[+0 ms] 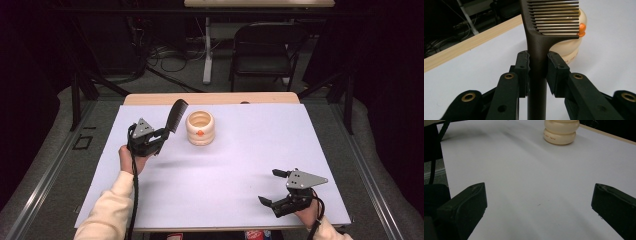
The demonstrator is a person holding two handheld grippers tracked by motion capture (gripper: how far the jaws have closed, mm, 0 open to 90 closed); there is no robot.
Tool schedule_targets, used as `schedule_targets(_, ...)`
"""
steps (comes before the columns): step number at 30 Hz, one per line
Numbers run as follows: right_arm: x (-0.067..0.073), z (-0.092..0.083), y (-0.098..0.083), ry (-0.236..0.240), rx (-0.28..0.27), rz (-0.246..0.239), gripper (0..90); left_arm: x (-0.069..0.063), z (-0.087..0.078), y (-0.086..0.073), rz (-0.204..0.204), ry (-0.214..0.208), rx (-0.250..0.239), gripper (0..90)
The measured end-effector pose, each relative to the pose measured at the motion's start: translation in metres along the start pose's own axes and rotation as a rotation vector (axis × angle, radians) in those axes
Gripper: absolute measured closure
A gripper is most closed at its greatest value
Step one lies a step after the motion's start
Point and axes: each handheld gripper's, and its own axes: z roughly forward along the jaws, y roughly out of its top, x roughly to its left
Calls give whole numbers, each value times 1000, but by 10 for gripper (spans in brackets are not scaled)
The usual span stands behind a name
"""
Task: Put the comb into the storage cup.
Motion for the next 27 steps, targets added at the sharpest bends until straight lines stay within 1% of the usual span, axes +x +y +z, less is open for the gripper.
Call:
schedule_targets(2,0,0,0,0,0,0,0,0,2,2,5,3,-1,725)
schedule_targets(5,0,0,0,0,3,1,0,-1,4,4,-2,3,-6,725)
schedule_targets(8,0,0,0,0,5,3,0,-1,5,7,0,7,-10,725)
schedule_targets(13,0,-1,0,-1,6,3,0,-1,6,14,0,15,-21,725)
schedule_targets(27,0,-1,0,-1,2,3,0,3,9,25,-11,32,-37,725)
